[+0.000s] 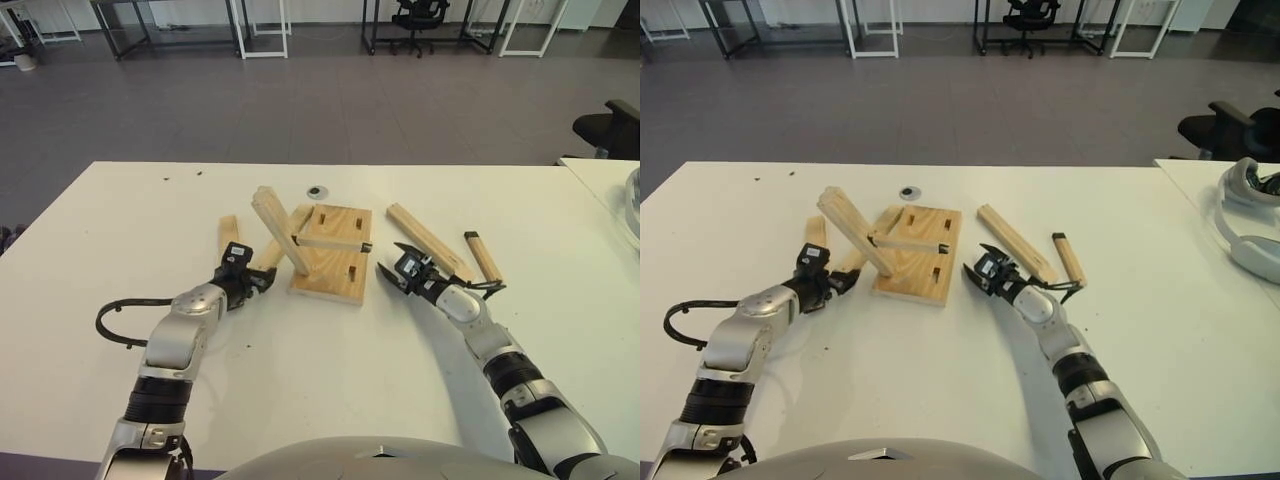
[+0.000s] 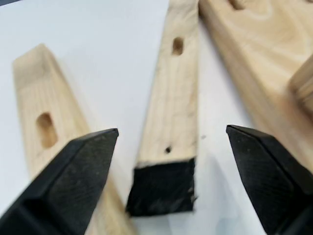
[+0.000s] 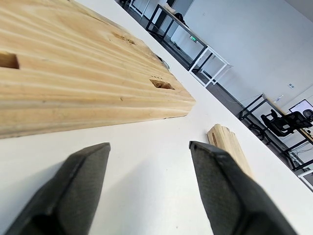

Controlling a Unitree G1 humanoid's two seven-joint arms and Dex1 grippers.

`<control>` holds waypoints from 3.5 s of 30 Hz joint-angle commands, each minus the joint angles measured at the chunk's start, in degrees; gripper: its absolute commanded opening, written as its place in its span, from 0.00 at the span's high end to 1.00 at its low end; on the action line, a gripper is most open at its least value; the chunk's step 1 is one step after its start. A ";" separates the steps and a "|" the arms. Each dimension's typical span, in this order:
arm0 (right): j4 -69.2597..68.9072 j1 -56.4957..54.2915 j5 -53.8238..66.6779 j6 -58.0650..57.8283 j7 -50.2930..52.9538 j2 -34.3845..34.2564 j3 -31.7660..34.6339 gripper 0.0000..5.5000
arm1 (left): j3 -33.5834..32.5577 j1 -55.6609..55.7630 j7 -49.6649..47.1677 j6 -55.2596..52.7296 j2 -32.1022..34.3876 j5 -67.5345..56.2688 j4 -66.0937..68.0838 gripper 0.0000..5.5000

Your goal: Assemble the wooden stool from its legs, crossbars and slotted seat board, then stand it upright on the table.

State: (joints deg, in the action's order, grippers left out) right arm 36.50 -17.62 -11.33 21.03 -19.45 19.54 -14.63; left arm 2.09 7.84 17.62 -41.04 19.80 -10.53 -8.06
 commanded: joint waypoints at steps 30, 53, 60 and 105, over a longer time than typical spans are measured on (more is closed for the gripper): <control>-3.14 -23.11 40.37 -37.39 -20.55 -4.35 23.24 0.45 | -8.99 6.22 11.36 23.11 8.32 -0.37 7.20 0.62; -17.36 -43.41 77.16 -63.71 0.36 -20.08 40.12 0.40 | -6.24 18.93 22.91 33.86 17.13 -2.00 -7.93 0.62; -19.36 -41.00 77.89 -65.01 1.77 -19.01 40.24 0.63 | -5.48 19.48 23.38 36.37 17.74 -0.14 -7.88 0.62; -55.70 15.89 79.47 -65.23 33.18 -15.10 37.91 0.82 | 9.32 4.00 7.68 36.87 7.58 24.87 23.75 0.21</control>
State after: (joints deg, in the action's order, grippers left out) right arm -18.82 -3.43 70.10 -42.35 11.40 3.47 25.41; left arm 9.90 11.65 23.58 -3.25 27.76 14.05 14.01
